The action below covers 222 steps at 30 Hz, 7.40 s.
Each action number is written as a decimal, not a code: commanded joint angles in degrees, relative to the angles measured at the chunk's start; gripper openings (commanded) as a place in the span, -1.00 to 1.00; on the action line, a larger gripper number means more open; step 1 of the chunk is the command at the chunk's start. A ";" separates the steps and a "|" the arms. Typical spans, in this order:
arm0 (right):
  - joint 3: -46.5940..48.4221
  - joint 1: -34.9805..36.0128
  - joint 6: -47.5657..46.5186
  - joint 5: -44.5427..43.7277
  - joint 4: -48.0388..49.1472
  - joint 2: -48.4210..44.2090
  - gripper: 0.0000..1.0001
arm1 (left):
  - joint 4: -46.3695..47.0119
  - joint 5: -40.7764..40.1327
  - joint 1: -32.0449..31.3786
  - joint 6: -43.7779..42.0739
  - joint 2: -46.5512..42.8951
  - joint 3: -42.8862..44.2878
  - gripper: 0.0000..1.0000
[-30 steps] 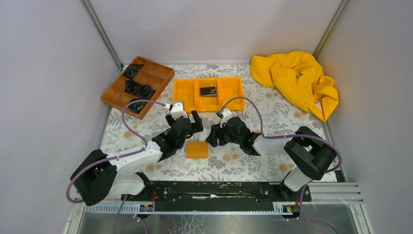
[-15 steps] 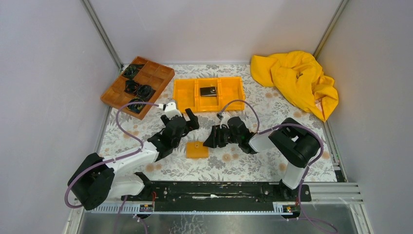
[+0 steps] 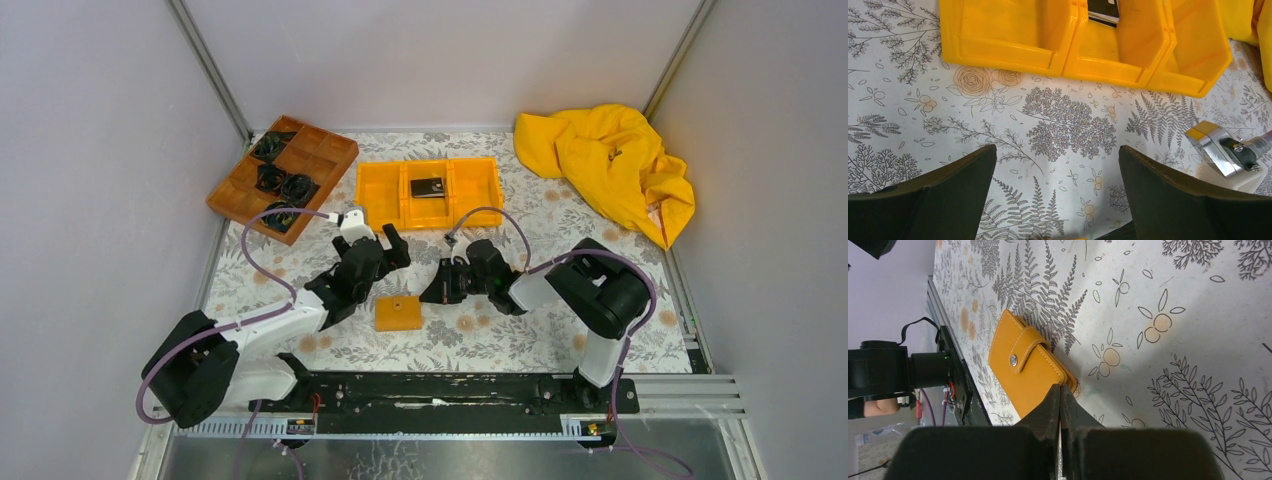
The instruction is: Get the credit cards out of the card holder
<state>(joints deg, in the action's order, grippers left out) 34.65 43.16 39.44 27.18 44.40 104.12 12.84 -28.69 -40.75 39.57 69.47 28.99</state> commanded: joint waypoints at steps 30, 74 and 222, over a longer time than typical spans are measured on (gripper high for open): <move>6.95 7.28 -18.71 -17.59 -19.74 -7.99 0.29 | -0.81 -2.11 0.39 0.82 -0.62 1.07 1.00; 16.03 31.86 -41.11 -41.16 -26.08 -1.15 0.99 | -7.83 -2.79 7.86 8.90 -2.04 0.71 1.00; 13.30 15.38 -28.08 -47.99 -21.74 -4.44 0.51 | -2.37 33.46 10.96 -3.14 23.61 5.94 -1.00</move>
<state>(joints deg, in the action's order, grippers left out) 45.19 58.37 11.33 -16.58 21.30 98.74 17.02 6.61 -30.68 37.21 91.59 35.55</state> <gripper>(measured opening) 0.764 0.011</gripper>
